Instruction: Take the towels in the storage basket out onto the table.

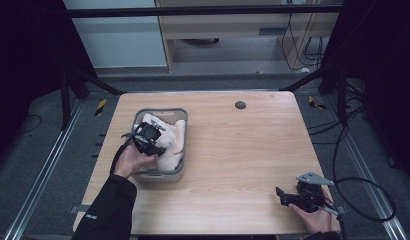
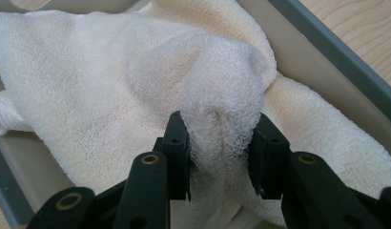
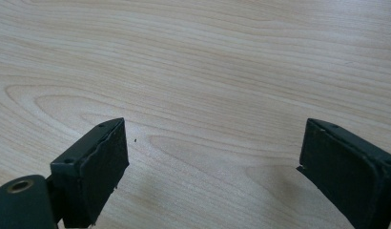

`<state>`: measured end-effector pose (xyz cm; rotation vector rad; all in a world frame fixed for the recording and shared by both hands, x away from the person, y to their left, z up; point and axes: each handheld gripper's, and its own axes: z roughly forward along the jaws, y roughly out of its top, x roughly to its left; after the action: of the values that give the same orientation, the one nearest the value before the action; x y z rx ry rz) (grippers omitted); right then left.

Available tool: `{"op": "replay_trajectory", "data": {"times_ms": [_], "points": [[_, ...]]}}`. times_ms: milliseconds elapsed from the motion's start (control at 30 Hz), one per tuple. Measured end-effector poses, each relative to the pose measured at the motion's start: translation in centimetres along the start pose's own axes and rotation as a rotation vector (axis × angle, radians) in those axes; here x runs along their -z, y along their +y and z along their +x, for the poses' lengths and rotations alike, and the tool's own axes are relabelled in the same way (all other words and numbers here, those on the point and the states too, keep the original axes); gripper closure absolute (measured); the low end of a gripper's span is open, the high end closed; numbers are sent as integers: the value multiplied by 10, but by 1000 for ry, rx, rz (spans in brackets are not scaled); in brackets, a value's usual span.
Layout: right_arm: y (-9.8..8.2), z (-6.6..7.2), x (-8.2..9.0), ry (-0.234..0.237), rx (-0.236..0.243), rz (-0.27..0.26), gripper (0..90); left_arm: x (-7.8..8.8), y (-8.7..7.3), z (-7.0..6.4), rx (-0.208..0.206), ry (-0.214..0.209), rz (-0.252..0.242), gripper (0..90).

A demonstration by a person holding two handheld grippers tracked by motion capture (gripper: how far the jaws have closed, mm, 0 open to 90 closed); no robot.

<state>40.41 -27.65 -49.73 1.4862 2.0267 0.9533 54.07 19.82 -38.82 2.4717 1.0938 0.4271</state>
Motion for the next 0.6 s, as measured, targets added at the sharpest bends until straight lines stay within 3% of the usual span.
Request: {"op": "replay_trajectory", "data": {"times_ms": [600], "points": [[0, 0, -1, -2, 6, -2, 91, 57, 12, 5, -19, 42, -90, 666]]}}
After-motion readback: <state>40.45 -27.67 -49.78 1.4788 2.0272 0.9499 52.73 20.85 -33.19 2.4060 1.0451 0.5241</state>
